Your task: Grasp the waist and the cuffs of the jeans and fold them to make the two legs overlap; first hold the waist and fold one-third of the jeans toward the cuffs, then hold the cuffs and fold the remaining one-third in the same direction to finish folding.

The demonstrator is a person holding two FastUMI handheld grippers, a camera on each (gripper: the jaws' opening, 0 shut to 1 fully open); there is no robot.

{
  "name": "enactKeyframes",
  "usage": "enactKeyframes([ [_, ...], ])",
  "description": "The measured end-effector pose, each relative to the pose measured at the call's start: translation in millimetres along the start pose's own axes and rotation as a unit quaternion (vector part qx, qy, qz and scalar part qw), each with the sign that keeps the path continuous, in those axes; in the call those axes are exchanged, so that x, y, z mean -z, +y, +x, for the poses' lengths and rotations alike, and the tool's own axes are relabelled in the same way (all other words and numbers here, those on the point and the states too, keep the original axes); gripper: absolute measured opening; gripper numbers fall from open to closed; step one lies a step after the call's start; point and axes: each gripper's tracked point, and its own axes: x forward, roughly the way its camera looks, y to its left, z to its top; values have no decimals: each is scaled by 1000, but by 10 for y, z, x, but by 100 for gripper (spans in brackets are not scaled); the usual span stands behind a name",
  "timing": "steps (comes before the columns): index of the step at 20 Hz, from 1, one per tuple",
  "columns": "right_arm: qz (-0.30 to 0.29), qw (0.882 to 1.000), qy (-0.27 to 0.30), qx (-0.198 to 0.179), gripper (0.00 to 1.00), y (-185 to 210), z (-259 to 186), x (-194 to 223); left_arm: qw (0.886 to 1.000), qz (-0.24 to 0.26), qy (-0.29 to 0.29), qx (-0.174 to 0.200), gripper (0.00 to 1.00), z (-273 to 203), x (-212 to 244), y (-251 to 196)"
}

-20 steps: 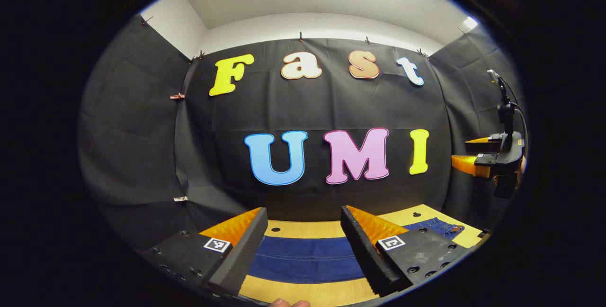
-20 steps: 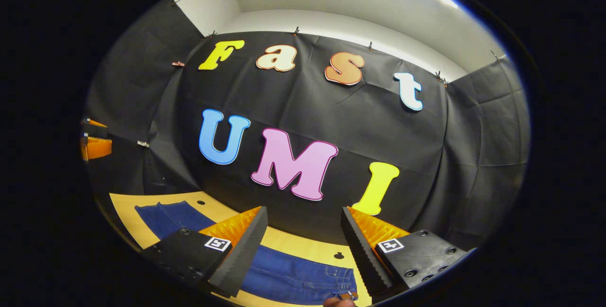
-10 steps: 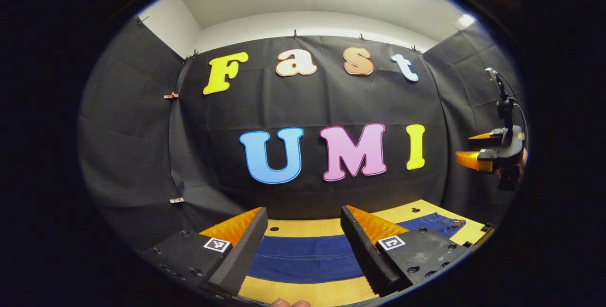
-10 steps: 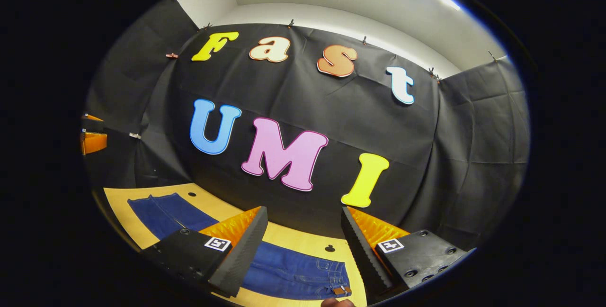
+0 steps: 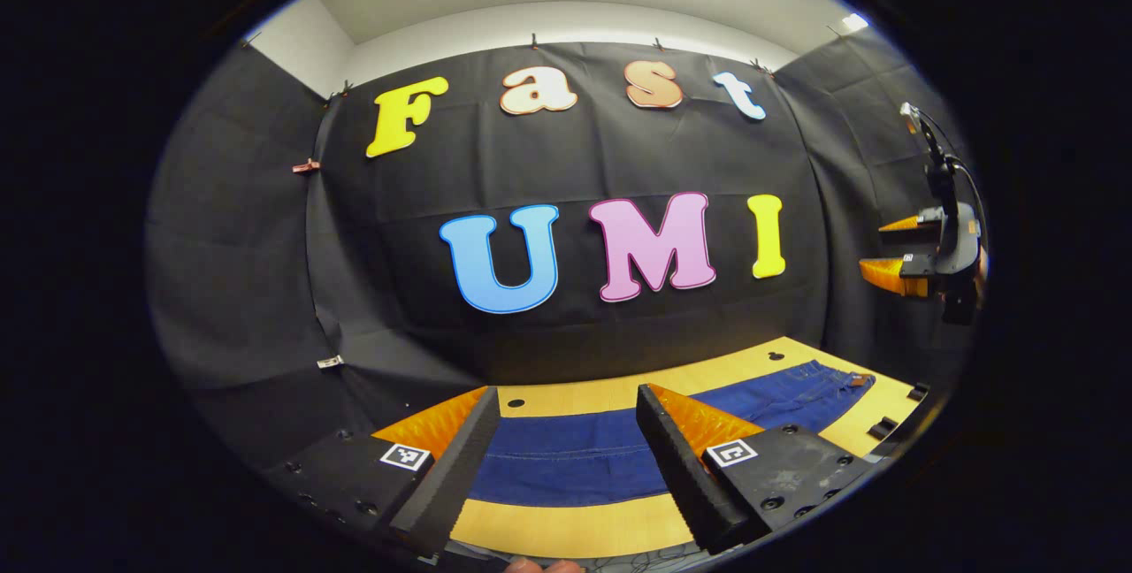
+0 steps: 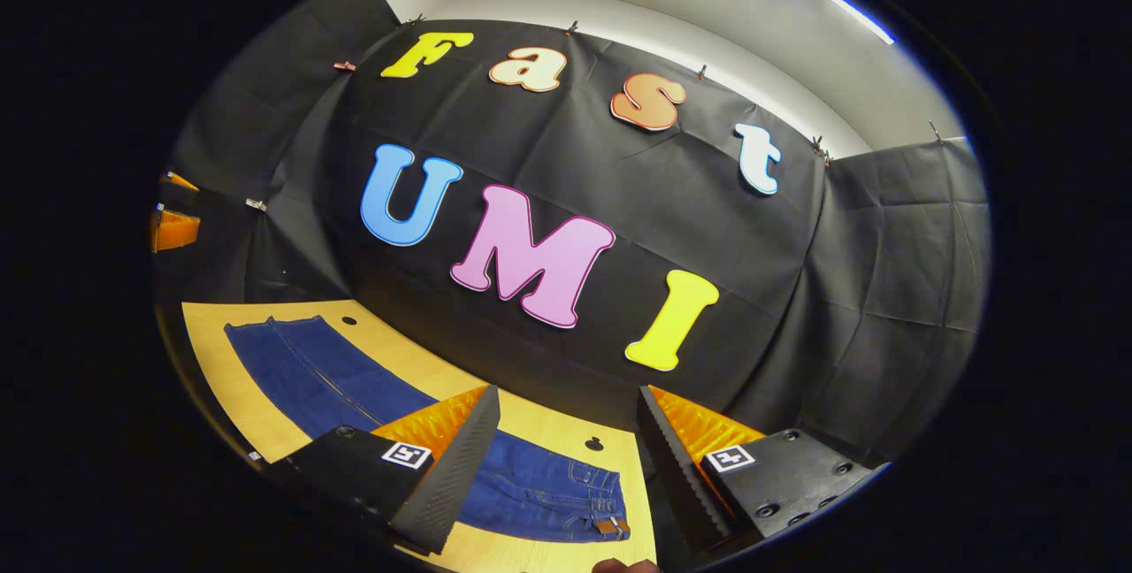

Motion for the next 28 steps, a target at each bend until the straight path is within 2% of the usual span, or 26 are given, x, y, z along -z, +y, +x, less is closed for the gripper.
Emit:
enactKeyframes([
  [3,-1,1000,-5,12,94,15,-31,-65,998,55,19,27,97,-7,215,106],
  [6,-45,999,6,7,96,64,-53,52,989,127,37,66,98,100,452,203],
  [8,-85,996,10,-7,96,114,-110,149,975,192,52,99,98,233,678,271],
  [11,-141,989,8,-48,96,237,-107,341,944,278,101,144,98,445,1148,473],
  [13,-180,981,9,-78,96,302,-76,546,916,337,127,175,97,601,1487,580],
  [16,-250,960,24,-127,96,403,13,1033,857,435,161,226,98,717,1998,771],
  [18,-298,942,34,-152,96,408,64,1392,818,471,192,270,98,786,2428,881],
  [20,-330,924,55,-186,96,446,138,1824,779,506,225,294,98,799,2718,1117],
  [22,-362,904,75,-217,96,456,266,2199,749,530,258,302,98,922,2976,1384],
  [24,-390,884,91,-240,96,461,435,2532,728,543,284,306,98,1103,3215,1502],
  [25,-395,879,99,-248,96,448,524,2690,720,546,290,313,98,1179,3313,1532],
  [28,-407,862,135,-269,97,438,749,3174,676,568,317,347,98,1326,3696,1538],
])
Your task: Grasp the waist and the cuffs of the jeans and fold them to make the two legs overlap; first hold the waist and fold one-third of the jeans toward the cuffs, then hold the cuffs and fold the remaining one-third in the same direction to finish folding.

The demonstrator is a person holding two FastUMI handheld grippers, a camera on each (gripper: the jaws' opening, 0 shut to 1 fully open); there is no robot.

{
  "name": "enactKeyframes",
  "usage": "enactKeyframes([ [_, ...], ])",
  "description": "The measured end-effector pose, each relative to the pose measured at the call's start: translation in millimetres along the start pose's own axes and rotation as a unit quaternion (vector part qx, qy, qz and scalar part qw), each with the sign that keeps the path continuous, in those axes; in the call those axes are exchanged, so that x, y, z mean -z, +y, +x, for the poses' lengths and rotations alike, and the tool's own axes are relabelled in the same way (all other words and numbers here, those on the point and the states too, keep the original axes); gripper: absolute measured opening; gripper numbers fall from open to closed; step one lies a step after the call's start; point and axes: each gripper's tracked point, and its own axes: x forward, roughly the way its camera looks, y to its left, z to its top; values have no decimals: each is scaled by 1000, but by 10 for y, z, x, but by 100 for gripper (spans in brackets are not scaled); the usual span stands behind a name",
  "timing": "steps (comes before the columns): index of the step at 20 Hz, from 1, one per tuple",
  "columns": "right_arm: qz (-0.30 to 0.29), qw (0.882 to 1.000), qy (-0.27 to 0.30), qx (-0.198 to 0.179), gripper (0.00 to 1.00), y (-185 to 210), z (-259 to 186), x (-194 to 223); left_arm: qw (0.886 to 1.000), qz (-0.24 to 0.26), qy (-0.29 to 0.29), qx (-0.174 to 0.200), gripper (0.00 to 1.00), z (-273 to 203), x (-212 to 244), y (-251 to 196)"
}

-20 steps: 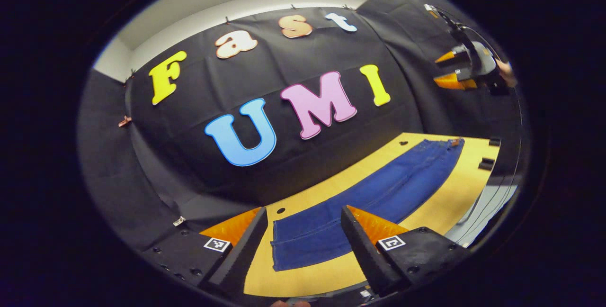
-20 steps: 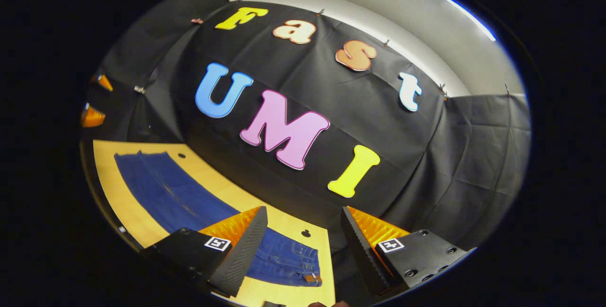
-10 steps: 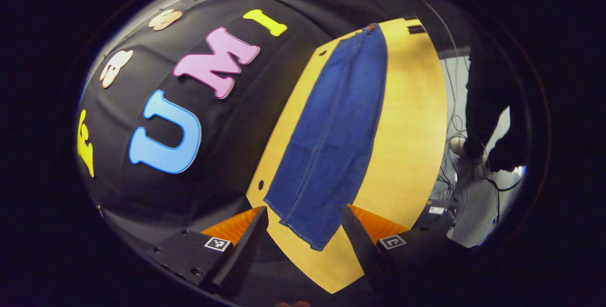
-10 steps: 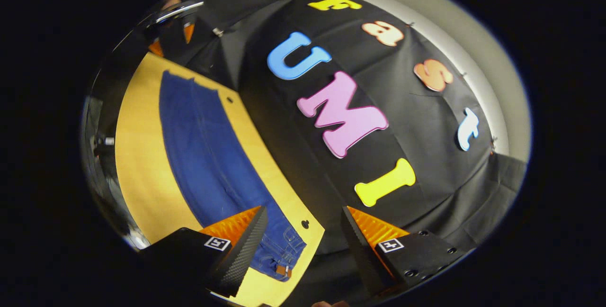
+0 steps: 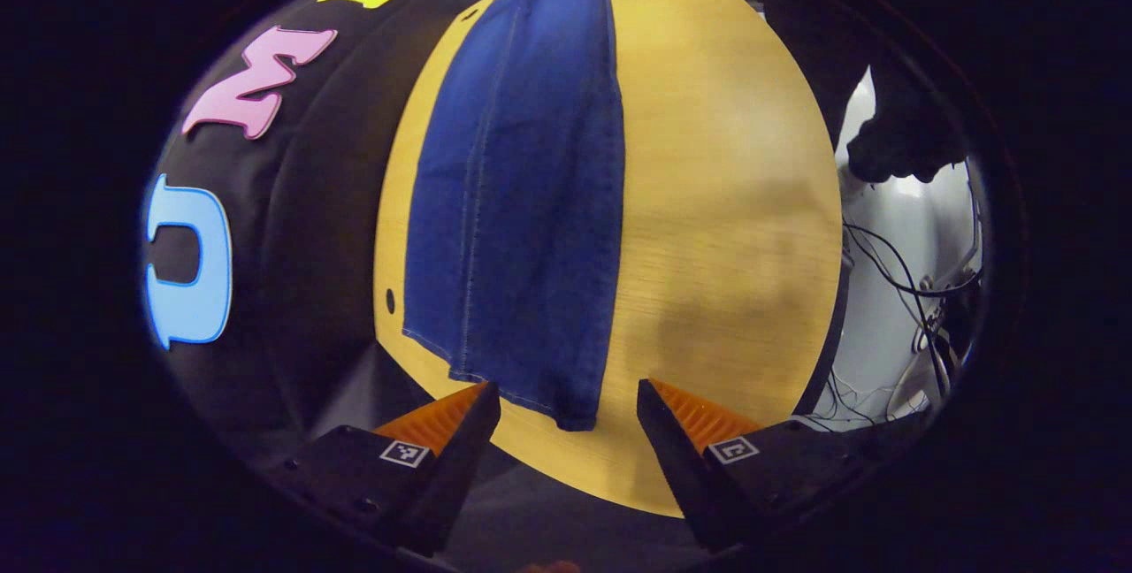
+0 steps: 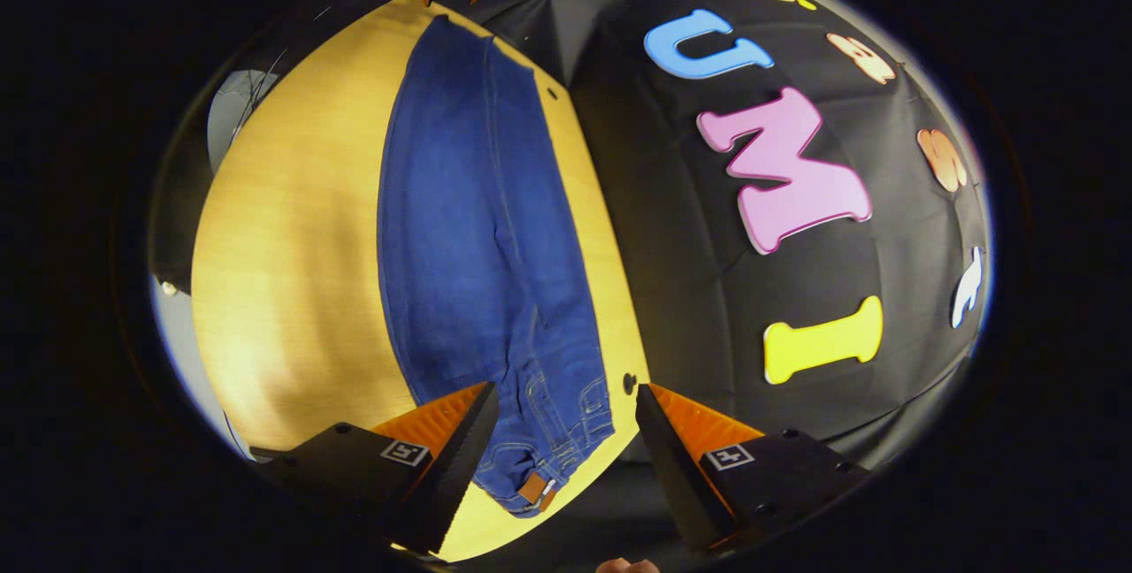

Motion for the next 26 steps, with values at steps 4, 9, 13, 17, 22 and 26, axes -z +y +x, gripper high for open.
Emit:
enactKeyframes([
  [4,-25,999,4,-37,96,152,159,268,999,47,9,23,99,315,102,-20],
  [9,-16,998,38,-52,96,109,400,569,998,66,9,4,94,538,145,270],
  [13,-33,995,61,-72,97,236,430,792,998,67,-2,-6,95,625,130,374],
  [17,-45,992,71,-93,97,333,371,909,998,64,-10,-11,95,631,106,383],
  [22,-41,990,72,-112,96,406,127,951,998,67,-11,-6,94,622,85,367],
  [26,-65,984,90,-138,96,636,84,1112,997,71,-11,-3,93,629,89,372],
])
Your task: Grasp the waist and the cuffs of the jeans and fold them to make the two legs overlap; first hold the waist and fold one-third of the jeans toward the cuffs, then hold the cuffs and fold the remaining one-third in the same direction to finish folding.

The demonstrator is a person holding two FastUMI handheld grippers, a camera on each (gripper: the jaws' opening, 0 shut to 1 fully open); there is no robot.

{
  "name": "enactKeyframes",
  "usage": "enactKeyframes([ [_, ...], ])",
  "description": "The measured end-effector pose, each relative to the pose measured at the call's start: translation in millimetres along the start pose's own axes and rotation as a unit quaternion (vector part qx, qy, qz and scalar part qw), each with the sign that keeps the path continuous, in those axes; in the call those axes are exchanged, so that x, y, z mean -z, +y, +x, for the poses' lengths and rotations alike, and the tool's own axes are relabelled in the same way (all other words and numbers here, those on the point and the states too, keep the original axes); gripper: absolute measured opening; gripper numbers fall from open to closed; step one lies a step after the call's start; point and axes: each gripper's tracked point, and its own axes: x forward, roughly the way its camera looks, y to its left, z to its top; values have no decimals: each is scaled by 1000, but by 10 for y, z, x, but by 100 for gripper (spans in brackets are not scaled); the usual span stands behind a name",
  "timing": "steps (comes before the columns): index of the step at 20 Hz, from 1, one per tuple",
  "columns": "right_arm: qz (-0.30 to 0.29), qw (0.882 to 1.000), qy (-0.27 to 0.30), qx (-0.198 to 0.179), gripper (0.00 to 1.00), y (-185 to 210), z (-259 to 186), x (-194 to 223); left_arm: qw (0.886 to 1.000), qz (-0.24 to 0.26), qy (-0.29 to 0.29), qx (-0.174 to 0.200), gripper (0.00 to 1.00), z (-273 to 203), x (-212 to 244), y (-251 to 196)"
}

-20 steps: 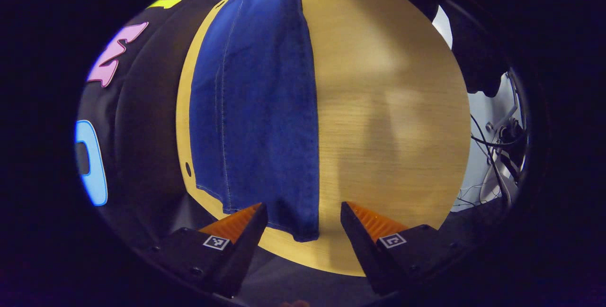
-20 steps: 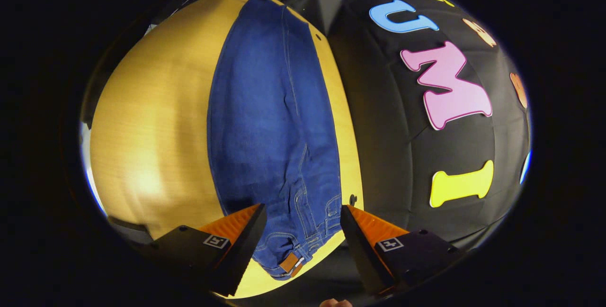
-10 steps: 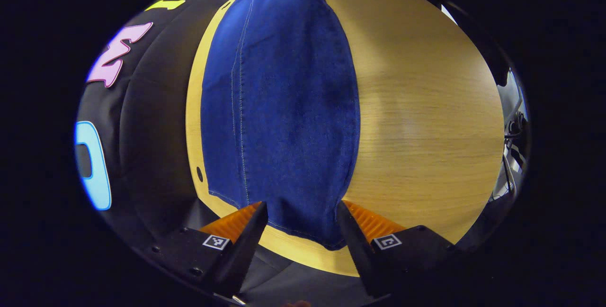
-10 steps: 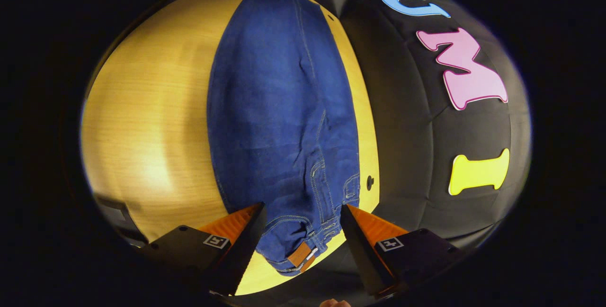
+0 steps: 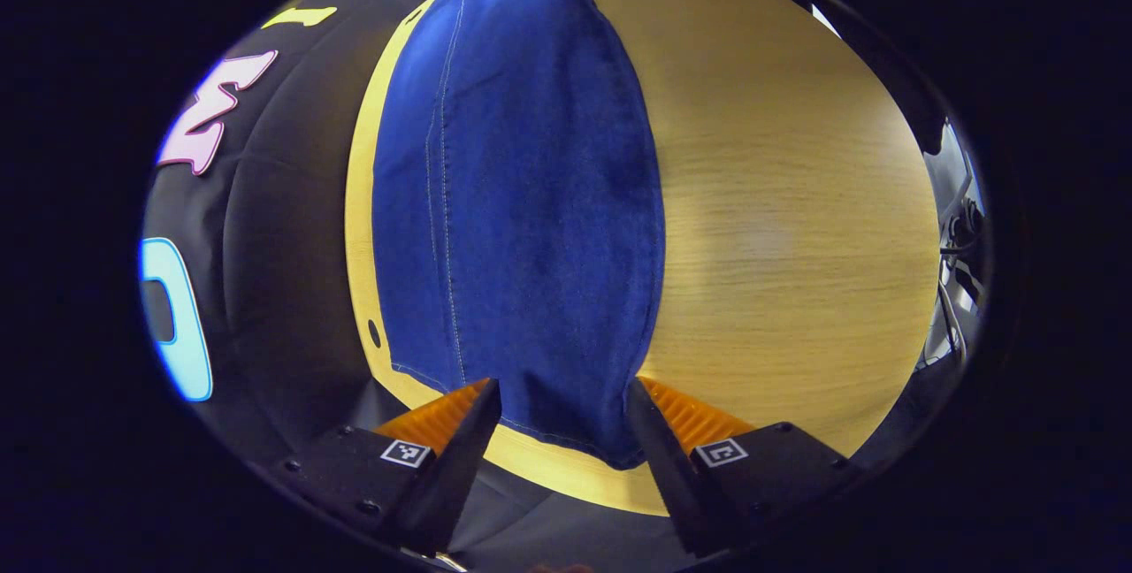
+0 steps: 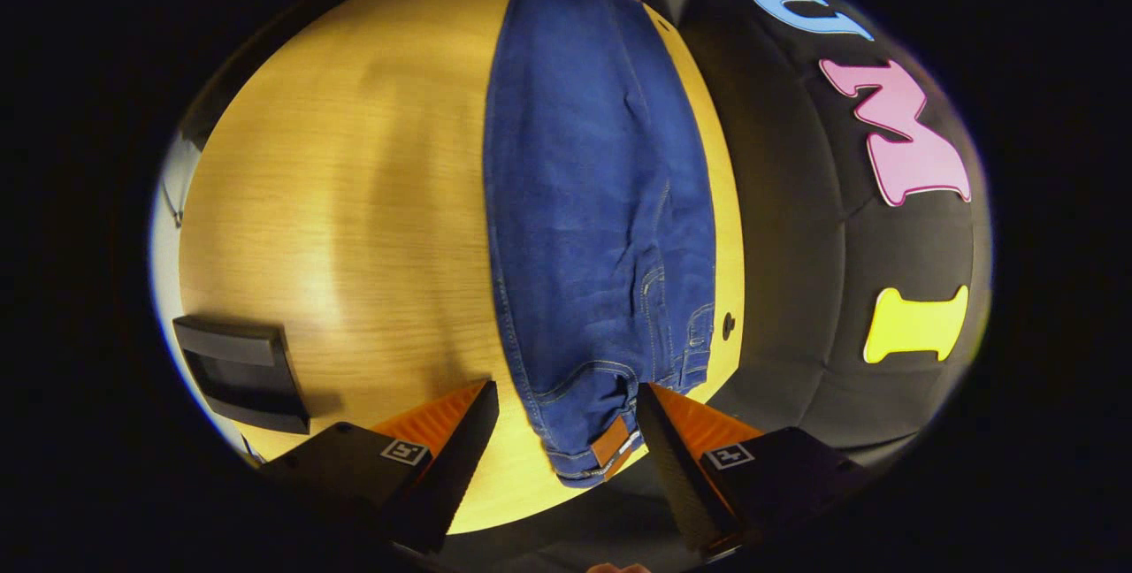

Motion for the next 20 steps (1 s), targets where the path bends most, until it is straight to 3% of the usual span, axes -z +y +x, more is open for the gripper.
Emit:
enactKeyframes([
  [4,-37,999,-2,34,95,-203,213,-41,1000,6,-3,1,92,4,-8,0],
  [6,-40,999,7,33,89,-193,309,-55,1000,4,3,-4,93,-1,18,13],
  [7,-38,999,15,12,86,-89,339,-49,1000,-3,5,0,93,3,18,-3],
  [9,-52,998,30,-1,45,-16,362,-59,998,-36,22,41,90,-37,-20,-77],
  [10,-48,998,30,-10,25,4,363,-72,996,-53,26,68,73,-46,-71,-120],
  [11,-24,999,37,-19,25,-3,413,-33,995,-59,22,83,56,1,-96,-137],
  [12,17,998,45,-32,13,24,365,-33,995,-57,17,76,39,40,-95,-128],
  [14,87,992,63,-62,9,9,386,-26,996,-62,19,63,6,55,-115,-138],
  [20,129,984,74,-96,7,-92,310,-64,986,-122,16,112,6,26,-121,-180],
])
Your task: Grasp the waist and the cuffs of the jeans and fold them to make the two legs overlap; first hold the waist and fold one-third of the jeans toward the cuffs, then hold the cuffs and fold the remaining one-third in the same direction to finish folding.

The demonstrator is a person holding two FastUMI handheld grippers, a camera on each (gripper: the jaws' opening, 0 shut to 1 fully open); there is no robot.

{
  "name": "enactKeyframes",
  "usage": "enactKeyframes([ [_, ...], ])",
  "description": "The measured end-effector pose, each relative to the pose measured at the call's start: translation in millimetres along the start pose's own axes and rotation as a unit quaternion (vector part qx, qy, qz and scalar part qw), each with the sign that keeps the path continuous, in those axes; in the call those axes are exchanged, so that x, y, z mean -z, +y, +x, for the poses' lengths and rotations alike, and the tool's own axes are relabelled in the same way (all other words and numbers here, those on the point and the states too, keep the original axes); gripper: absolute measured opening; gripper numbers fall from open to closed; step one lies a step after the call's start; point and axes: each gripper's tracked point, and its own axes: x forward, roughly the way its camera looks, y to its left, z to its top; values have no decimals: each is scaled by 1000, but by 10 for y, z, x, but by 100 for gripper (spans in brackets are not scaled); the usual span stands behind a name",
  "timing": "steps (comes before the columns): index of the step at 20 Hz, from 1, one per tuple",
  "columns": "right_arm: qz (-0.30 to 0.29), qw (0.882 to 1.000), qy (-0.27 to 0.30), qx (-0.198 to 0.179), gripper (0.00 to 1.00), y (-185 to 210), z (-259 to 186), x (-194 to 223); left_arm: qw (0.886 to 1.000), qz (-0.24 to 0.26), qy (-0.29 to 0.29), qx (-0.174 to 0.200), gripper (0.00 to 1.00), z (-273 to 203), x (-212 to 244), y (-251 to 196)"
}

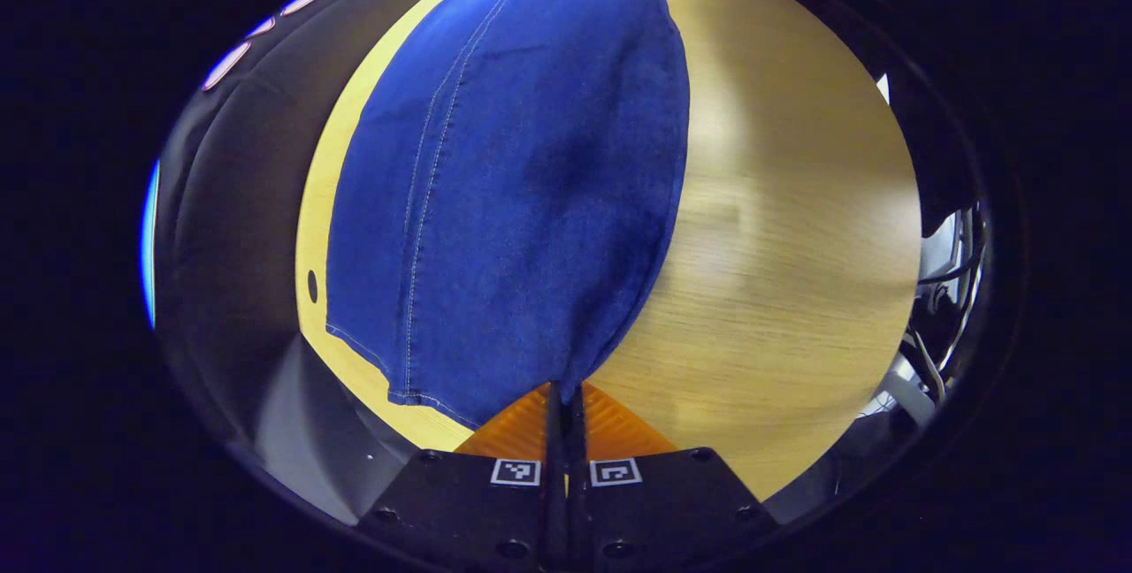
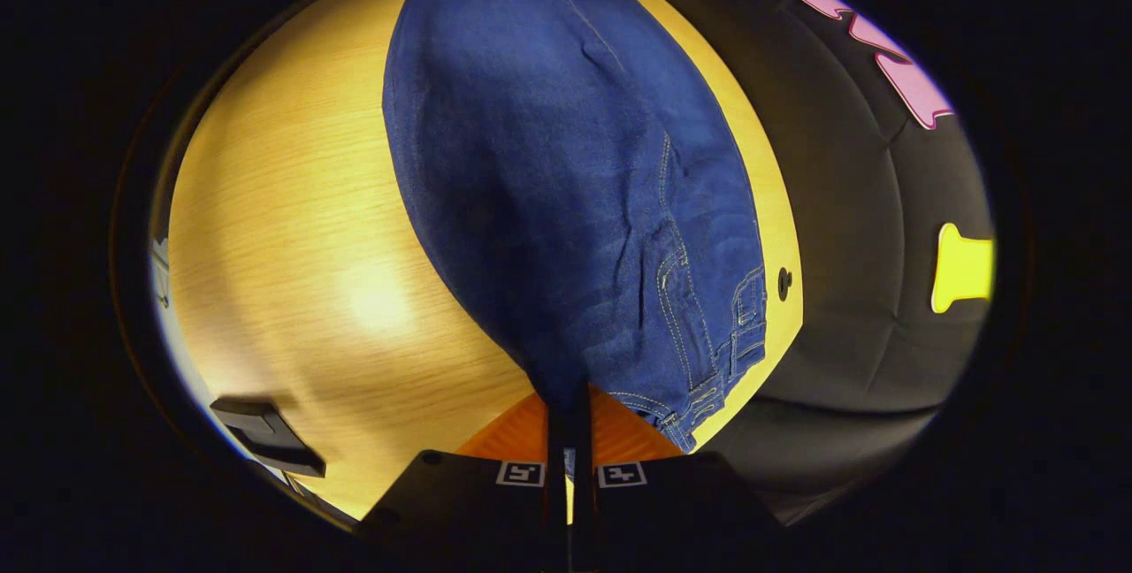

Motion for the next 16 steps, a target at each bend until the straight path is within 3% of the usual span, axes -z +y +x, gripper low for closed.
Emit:
enactKeyframes([
  [5,64,998,-17,16,7,-417,-329,-168,996,-43,-14,83,6,-257,-21,45],
  [8,151,988,-32,13,7,-756,-455,-270,988,-88,-19,128,6,-385,-45,266],
  [12,239,969,-47,24,6,-1400,-559,-489,968,-206,-43,135,6,-404,-127,751],
  [15,281,958,-33,36,7,-1910,-321,-650,943,-305,-48,127,6,-203,-178,1287],
  [16,300,953,-26,33,2,-2029,-195,-712,935,-330,-47,119,6,-82,-201,1466],
])
